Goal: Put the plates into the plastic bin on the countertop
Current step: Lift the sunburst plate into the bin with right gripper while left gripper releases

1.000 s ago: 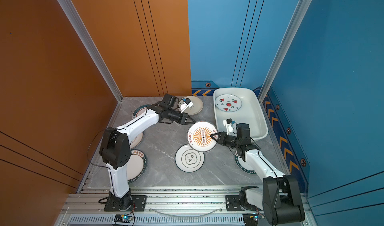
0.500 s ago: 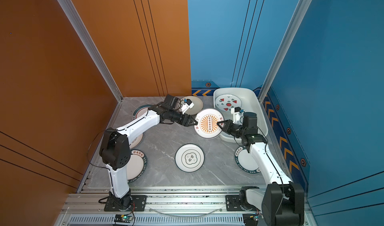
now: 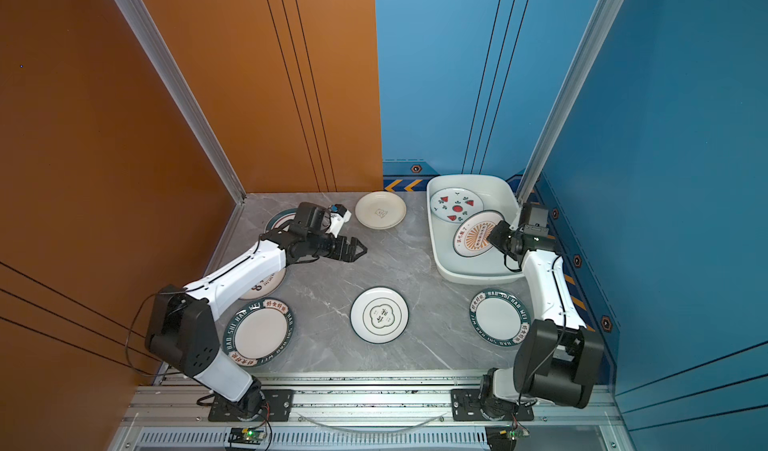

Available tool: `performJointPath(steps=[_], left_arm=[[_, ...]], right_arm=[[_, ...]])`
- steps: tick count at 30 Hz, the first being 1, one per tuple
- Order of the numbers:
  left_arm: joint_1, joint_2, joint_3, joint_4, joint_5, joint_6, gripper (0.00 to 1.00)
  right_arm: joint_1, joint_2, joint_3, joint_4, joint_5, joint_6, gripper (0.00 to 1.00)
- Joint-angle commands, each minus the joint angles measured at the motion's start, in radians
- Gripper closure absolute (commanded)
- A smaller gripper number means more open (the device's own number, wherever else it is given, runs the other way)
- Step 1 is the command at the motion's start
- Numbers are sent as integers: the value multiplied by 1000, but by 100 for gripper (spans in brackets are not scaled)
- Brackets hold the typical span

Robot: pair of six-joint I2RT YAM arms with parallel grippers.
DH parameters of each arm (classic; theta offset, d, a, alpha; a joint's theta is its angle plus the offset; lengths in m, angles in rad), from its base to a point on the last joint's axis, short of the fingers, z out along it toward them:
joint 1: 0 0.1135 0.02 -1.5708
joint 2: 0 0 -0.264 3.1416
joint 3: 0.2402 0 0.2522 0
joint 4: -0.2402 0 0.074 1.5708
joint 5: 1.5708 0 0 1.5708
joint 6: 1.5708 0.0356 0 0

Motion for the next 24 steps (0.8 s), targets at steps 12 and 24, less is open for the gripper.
performJointPath(steps=[12,24], left_arm=[[24,-154,-335,155,-92,-117,2],[-19,-153,-404,230,-61,-123,0]], right_arm=[[-78,215,43,28,96,-9,100],[-70,359,49,22,207,-6,94]])
